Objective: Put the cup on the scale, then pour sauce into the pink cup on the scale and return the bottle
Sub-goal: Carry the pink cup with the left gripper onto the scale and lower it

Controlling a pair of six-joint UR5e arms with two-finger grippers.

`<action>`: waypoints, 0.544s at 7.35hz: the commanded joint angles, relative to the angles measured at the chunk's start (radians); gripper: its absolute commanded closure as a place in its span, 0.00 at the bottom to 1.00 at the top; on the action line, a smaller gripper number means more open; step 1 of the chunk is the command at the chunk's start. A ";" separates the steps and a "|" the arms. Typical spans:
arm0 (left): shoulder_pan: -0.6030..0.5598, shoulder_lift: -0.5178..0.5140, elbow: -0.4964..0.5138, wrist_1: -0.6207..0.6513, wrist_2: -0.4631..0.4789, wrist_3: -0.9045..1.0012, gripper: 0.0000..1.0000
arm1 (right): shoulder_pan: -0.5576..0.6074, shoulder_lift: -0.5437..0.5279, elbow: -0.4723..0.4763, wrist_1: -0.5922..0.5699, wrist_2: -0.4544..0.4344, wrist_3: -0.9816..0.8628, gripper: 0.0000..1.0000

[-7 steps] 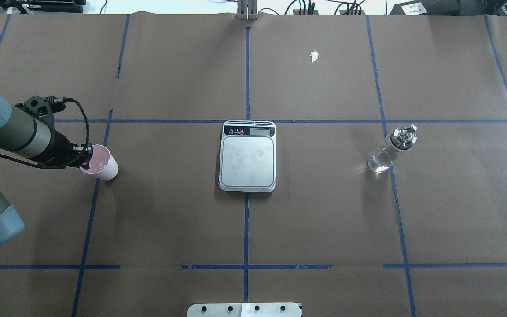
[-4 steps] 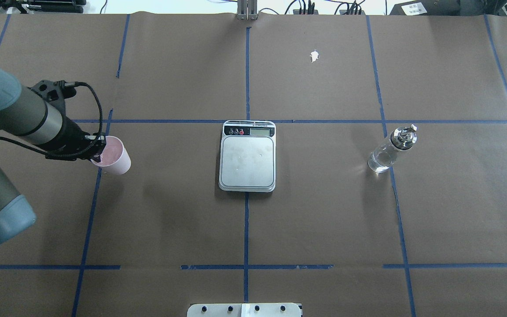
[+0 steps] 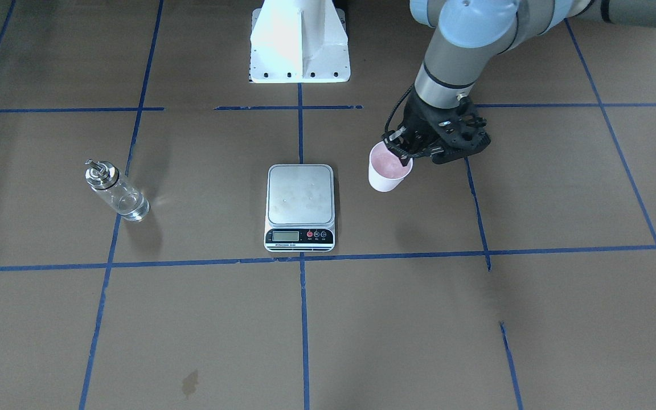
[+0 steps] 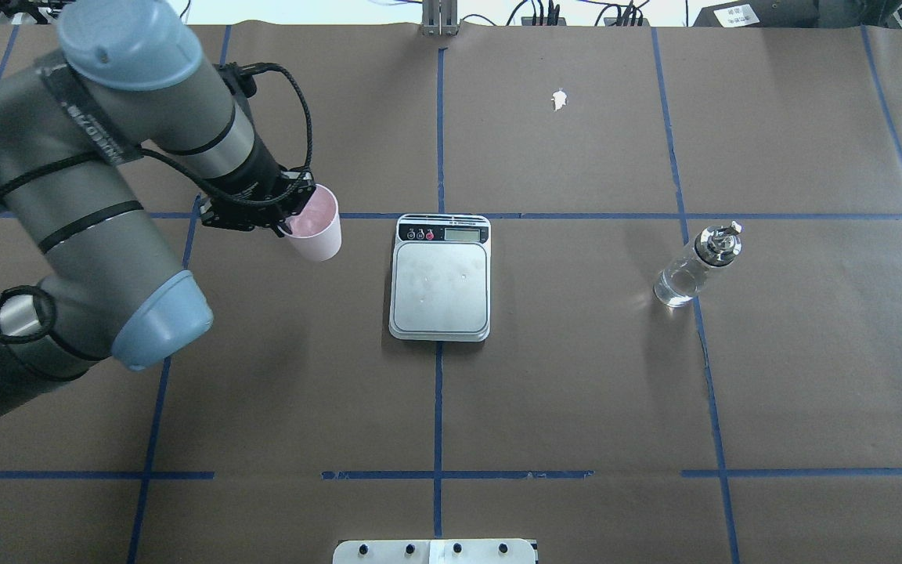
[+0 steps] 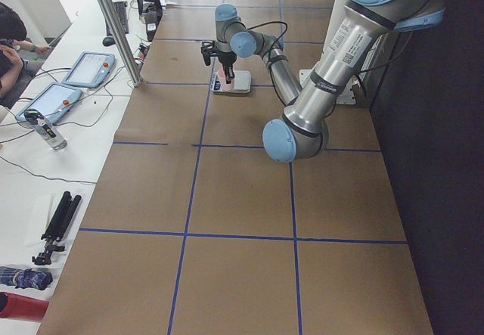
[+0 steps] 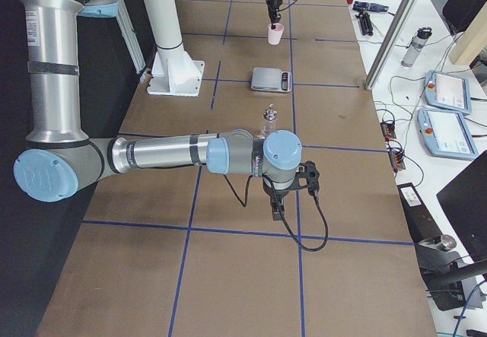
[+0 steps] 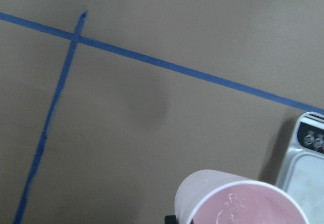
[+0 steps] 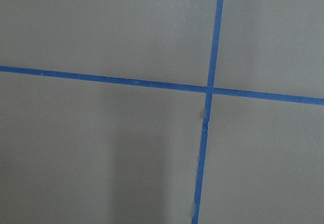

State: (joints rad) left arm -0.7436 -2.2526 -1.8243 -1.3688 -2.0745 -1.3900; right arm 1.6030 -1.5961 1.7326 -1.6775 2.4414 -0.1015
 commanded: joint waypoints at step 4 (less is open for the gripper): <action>0.161 -0.134 0.229 -0.179 0.099 -0.198 1.00 | 0.000 -0.002 -0.002 -0.002 0.001 0.000 0.00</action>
State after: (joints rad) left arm -0.6122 -2.3834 -1.6147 -1.5227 -2.0005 -1.5634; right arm 1.6030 -1.5978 1.7306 -1.6790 2.4415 -0.1012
